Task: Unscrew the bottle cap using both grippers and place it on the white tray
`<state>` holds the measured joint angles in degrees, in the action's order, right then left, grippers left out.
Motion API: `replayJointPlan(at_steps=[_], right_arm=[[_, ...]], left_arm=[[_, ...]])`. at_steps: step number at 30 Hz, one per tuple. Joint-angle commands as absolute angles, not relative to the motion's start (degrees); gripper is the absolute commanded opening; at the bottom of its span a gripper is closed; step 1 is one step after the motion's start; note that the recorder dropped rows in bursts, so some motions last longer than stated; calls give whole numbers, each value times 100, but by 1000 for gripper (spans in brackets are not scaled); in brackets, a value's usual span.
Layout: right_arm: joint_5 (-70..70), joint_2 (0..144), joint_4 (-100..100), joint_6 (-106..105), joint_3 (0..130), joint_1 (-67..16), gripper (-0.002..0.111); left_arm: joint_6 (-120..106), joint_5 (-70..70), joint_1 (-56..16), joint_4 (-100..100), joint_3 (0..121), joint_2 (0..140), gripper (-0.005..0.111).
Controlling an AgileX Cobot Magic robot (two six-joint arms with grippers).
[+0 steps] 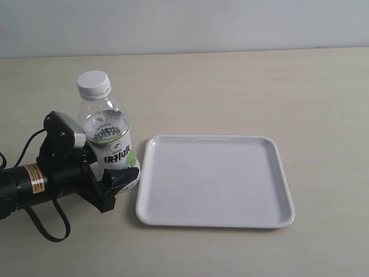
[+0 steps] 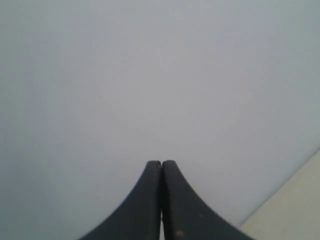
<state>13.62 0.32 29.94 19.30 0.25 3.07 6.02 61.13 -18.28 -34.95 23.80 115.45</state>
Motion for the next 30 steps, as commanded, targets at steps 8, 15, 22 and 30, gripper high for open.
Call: replayJointPlan(at_steps=[8,15,22,30], right_arm=[[1676,1883,3756,-1002,1736,334,0],[-1117,4729,3815,-2695,4749,334,0],[-5310,7466,1947,-1716,8140,334,0],[-6996,8979,254,-1024,9462,334,0]], left_arm=[[852,6222,-1827,-3811,2401,11561,0],[897,6303,-1827,-3918,2401,11561,0],[897,6303,-1827,-3918,2401,11561,0],[895,6332,-1827,-3985,2401,11561,0]])
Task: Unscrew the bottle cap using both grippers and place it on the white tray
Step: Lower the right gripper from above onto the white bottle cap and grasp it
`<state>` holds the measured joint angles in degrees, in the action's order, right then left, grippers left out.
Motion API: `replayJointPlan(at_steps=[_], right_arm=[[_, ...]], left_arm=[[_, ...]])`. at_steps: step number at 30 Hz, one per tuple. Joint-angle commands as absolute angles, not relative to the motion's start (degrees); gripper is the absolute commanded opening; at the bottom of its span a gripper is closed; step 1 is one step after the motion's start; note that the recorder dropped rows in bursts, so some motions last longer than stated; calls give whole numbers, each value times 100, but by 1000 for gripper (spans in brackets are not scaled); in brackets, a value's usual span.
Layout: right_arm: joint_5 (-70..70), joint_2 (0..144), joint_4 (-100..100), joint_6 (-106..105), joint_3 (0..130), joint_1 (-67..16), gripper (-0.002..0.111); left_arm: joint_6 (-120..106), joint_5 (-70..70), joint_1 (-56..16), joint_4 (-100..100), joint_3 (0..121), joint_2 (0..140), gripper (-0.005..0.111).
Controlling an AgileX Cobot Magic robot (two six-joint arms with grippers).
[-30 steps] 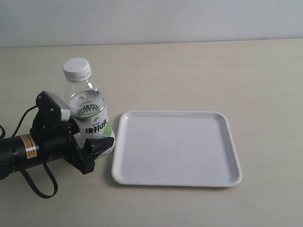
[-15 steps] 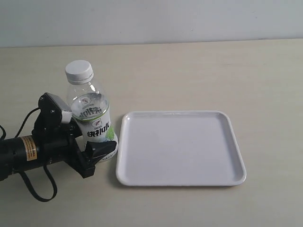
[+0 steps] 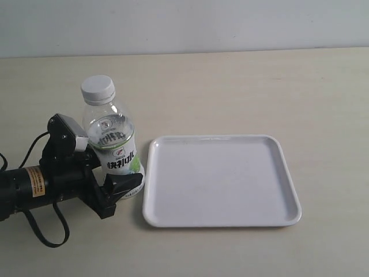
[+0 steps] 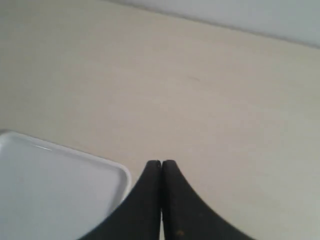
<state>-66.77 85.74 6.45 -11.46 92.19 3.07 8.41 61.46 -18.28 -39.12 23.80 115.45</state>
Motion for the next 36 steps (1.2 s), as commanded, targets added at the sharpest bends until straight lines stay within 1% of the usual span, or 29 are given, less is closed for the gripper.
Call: replayJointPlan(at_steps=[1,5,7,12,13,14,15,17,21,24,26,30,36], right_arm=[[-6996,9027,490,-1207,9465,334,0],[-6996,9234,1581,-1920,9475,296,1],[-6996,9279,1718,-2137,9475,116,6],[-6996,9416,1669,-2505,9488,-687,29],[-6996,9537,1704,-2589,9501,-1045,37],[-6996,9614,1718,-2578,9531,-1245,41],[-6996,9775,1805,-2533,9617,-1611,48],[-6996,9992,2065,-2523,9756,-2040,55],[-6996,10343,2192,-2373,10255,-2742,56],[-6996,10631,2014,-2102,10673,-3182,64],[-6996,10802,1630,-1846,10797,-3416,64],[-6996,11039,1409,-1703,10854,-3697,64],[-6996,11108,1479,-1626,10854,-3735,64]], left_arm=[[895,6332,-1827,-3995,2401,11561,0],[895,6332,-1827,-3995,2401,11561,0],[883,6322,-1827,-3992,2401,11535,0],[770,6247,-1827,-4209,2401,11356,0],[770,6188,-1827,-4249,2401,11317,0],[770,6177,-1827,-4248,2401,11317,0],[770,6148,-1827,-4248,2401,11317,0],[770,6136,-1827,-4248,2401,11317,0],[770,6136,-1827,-4248,2401,11317,0],[770,6136,-1827,-4248,2401,11317,0],[770,6136,-1827,-4248,2401,11317,0],[770,6136,-1827,-4248,2401,11317,0],[782,6138,-1827,-4258,2401,11317,0]])
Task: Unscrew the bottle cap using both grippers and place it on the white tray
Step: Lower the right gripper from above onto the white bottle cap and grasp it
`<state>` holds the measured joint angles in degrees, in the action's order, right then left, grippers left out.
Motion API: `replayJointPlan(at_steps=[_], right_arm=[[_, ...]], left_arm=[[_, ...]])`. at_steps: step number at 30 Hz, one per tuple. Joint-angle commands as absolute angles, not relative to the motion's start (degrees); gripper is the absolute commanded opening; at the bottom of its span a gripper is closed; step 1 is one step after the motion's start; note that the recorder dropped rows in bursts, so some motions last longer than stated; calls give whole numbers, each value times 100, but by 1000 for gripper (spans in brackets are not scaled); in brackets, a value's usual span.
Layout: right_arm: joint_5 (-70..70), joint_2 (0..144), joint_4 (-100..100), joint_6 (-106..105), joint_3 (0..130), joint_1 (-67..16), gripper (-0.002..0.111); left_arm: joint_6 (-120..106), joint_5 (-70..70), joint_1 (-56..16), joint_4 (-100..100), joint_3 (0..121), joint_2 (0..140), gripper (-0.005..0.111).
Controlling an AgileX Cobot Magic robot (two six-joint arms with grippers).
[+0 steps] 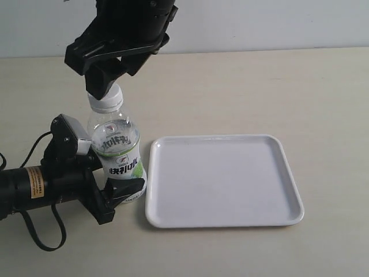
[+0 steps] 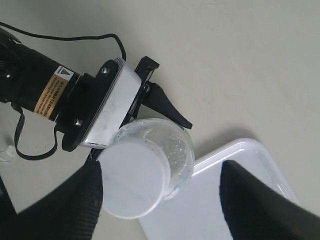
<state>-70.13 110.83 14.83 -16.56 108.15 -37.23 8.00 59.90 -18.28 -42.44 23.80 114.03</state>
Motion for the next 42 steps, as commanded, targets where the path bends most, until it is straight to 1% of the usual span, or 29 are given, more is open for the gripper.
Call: replayJointPlan(at_steps=[1,12,42], right_arm=[[-6996,11108,1506,-1626,10854,-3735,64],[-6996,11108,1799,-1637,10854,-3735,64],[-6996,11279,1547,-1635,10843,-3866,64]], left_arm=[[782,6138,-1827,-4258,2401,11317,0],[793,6138,-1827,-4259,2401,11317,0],[809,6138,-1827,-4283,2401,11317,0]])
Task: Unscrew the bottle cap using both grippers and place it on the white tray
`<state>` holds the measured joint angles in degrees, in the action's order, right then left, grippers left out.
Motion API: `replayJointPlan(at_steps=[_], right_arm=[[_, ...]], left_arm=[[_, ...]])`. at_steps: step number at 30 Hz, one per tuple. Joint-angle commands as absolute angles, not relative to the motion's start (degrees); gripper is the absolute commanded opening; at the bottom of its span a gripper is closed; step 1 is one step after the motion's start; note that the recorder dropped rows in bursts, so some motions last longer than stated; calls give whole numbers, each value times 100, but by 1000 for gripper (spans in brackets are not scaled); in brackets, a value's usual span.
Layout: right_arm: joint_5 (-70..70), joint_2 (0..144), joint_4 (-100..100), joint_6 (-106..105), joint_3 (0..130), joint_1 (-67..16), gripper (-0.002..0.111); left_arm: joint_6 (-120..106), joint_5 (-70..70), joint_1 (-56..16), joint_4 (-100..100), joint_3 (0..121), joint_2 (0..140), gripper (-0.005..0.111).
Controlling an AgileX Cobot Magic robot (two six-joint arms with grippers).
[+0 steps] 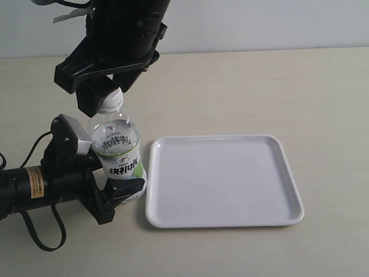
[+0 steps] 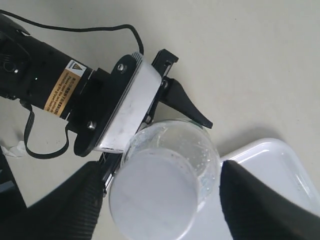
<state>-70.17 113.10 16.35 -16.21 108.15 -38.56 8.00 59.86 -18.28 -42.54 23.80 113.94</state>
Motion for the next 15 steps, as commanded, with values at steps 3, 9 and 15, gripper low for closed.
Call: replayJointPlan(at_steps=[3,9,15], right_arm=[[-6996,11279,1546,-1635,10843,-3866,62],[-6996,11246,1440,-1622,10843,-3866,55],[-6996,11177,1440,-1594,10843,-3866,37]], left_arm=[[809,6138,-1827,-4283,2401,11317,0],[809,6138,-1827,-4283,2401,11317,0],[809,6138,-1827,-4283,2401,11317,0]])
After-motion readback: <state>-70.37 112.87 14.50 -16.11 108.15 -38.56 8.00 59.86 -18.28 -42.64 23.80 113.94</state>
